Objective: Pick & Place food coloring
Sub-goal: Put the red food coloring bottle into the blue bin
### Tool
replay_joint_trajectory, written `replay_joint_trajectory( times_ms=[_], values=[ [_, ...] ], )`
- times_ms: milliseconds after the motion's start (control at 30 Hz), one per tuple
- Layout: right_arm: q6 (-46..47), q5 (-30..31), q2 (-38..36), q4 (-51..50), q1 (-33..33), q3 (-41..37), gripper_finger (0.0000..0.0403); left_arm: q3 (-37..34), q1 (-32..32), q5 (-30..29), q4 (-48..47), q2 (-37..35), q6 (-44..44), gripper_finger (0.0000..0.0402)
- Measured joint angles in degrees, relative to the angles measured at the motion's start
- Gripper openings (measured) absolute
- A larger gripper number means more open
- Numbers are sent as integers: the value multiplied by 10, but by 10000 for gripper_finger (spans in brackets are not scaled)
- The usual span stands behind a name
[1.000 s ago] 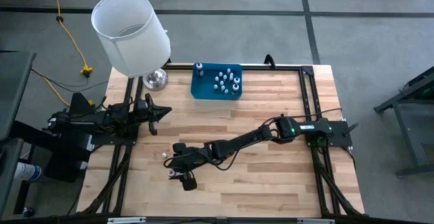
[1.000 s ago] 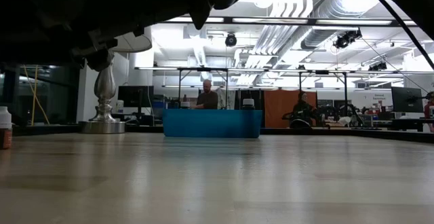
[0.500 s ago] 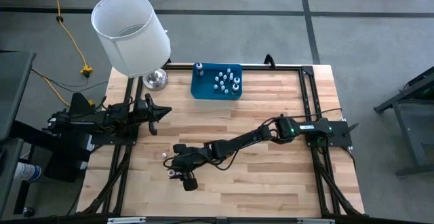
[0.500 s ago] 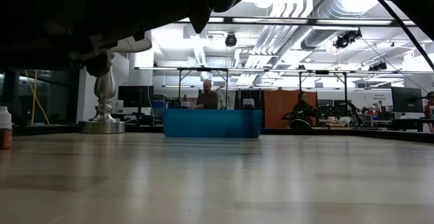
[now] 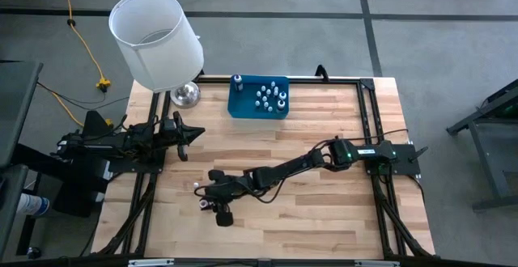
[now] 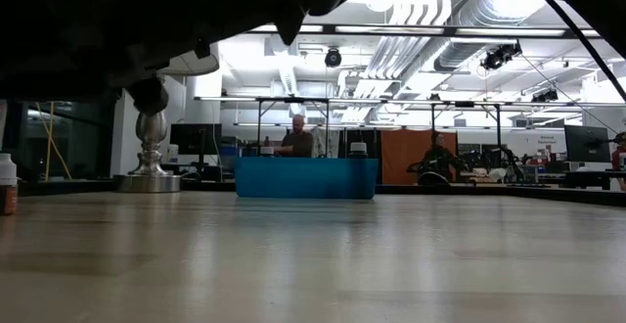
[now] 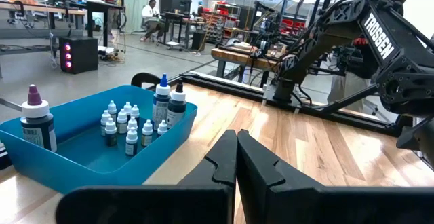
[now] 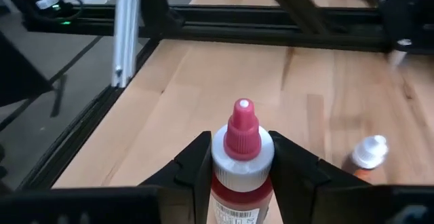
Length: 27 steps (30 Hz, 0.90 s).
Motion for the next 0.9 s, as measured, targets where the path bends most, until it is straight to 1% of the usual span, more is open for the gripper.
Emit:
replay_joint_trajectory(
  times_ms=[167, 267, 400, 533, 700, 800, 900],
  values=[
    [0, 54, -28, -4, 1, 0, 113, 0, 0, 0, 0, 0, 0, 0],
    [0, 99, -56, -34, 1, 0, 113, 0, 0, 0, 0, 0, 0, 0],
    [9, 177, -91, -107, 1, 0, 113, 0, 0, 0, 0, 0, 0, 0],
    [59, 275, -130, -181, 0, 0, 113, 0, 0, 0, 0, 0, 0, 0],
    [118, 366, -153, -252, -7, 0, 113, 0, 0, 0, 0, 0, 0, 0],
    [151, 396, -160, -267, -16, 0, 113, 0, 0, 0, 0, 0, 0, 0],
    [164, 402, -160, -271, -32, 0, 113, 0, 0, 0, 0, 0, 0, 0]
  ],
)
